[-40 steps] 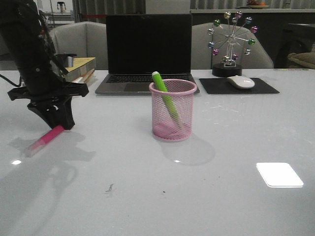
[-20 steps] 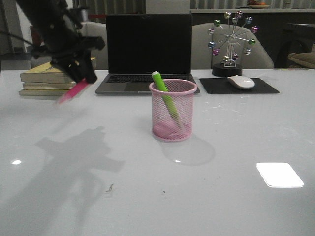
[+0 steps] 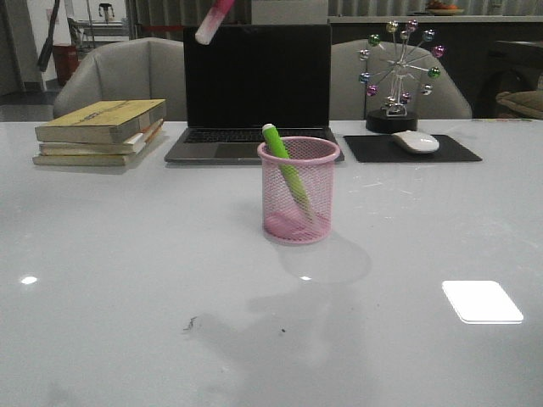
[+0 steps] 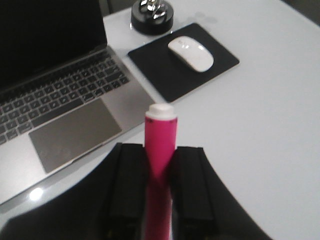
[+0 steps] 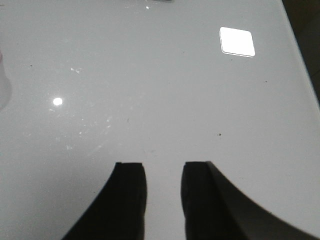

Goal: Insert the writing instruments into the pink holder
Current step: 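Carry the pink marker with the left gripper above the holder, then lower the pink marker into the holder and open the left gripper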

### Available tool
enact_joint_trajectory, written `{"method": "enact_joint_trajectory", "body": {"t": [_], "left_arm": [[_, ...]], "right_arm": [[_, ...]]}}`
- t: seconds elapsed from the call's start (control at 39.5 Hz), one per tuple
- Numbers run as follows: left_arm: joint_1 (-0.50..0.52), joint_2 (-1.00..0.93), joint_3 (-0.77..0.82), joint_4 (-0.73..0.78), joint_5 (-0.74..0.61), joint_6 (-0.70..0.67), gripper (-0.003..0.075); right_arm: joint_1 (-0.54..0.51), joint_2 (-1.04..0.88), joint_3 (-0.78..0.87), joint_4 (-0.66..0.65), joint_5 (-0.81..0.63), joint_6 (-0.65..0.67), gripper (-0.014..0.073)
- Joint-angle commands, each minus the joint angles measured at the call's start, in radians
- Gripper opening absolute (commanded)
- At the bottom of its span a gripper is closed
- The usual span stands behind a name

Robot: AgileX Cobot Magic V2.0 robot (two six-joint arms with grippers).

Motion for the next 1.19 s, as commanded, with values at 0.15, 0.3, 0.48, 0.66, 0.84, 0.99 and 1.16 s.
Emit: {"method": "enact_joint_trajectory", "body": {"t": [0.15,0.3,0.48,0.66,0.84,0.99,1.16], "left_arm": [[-0.115,-0.066,0.033,-0.035,-0.339,0.003,0.0092],[-0.165,-0.066,0.149,-0.035,-0.521,0.003,0.0092],[-0.208,-0.066,0.332,-0.112,-0.76,0.003,0.0092],[-0.241,-0.066,0.472,-0.146,-0.936,0.003,0.0092],[-0.253,-0.061,0.541,-0.146,-0.991,0.003,0.0092],[-0.253,-0.048,0.541,-0.146,-0.955,0.003,0.0092],[-0.253,-0.023,0.541,-0.146,-0.912,0.003,0.0143]], "right_arm": [[-0.006,-0.001,-0.027,-0.021,-0.036,-0.006,0.0325],[-0.006,-0.001,-0.027,-0.029,-0.036,-0.006,0.0325],[-0.006,-0.001,-0.027,-0.048,-0.031,-0.006,0.0325],[-0.006,-0.001,-0.027,-0.067,-0.012,-0.006,0.0325],[-0.006,-0.001,-0.027,-0.076,-0.005,-0.006,0.0325],[-0.006,-0.001,-0.027,-0.076,-0.009,-0.006,0.0325],[-0.006,-0.001,-0.027,-0.076,-0.012,-0.006,0.0325]]}}
